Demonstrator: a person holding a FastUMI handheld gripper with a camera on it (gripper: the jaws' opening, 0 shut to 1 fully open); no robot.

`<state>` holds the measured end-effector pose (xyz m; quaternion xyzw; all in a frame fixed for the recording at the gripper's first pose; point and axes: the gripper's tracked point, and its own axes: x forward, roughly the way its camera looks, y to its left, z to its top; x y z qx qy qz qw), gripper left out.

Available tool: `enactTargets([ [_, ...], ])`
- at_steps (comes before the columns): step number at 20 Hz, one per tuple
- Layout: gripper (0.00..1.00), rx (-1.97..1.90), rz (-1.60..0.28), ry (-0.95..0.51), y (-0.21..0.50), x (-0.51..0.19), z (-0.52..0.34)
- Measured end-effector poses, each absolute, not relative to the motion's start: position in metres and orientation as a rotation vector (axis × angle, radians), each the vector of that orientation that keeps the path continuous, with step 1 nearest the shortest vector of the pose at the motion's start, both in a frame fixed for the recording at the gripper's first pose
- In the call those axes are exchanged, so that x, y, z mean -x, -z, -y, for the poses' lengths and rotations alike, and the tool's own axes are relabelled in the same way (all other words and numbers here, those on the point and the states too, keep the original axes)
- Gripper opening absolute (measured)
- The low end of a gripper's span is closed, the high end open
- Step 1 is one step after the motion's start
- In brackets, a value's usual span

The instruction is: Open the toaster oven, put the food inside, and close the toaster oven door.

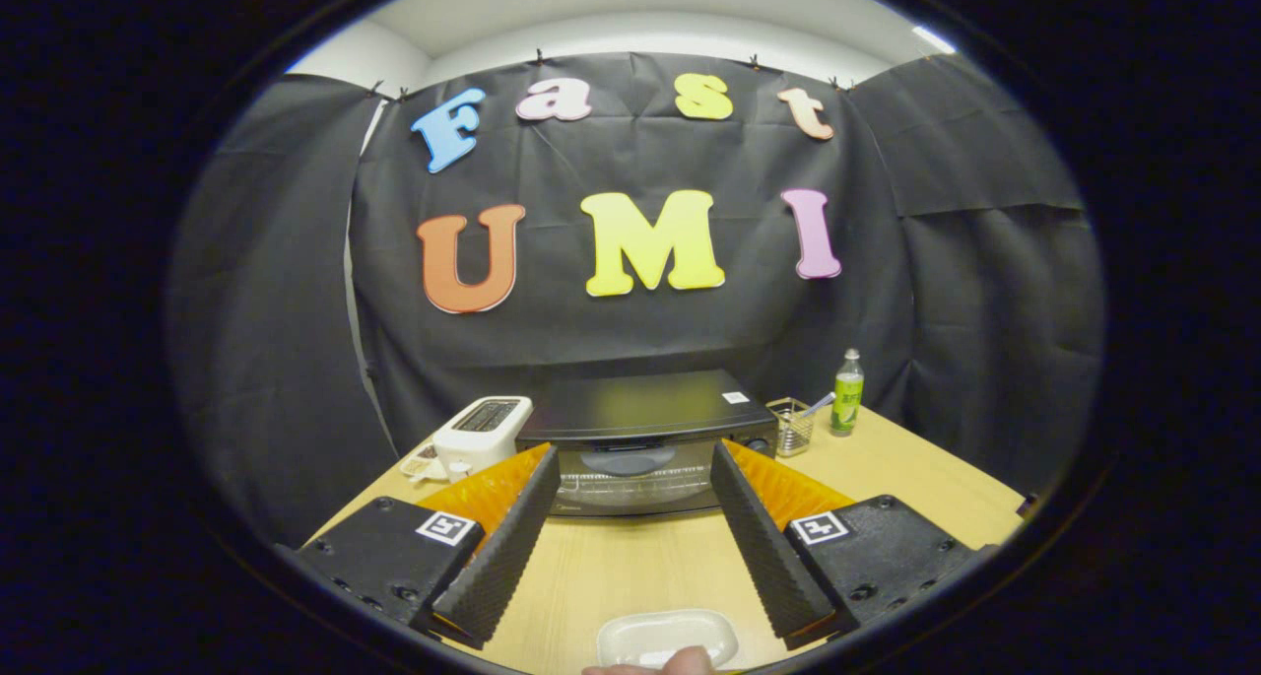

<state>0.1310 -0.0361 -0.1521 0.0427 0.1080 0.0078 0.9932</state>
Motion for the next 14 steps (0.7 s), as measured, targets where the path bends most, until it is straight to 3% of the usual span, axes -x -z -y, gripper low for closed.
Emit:
enactTargets([
  [14,1.00,-0.033,-0.111,-0.005,0.110,-0.006,0.065],
])
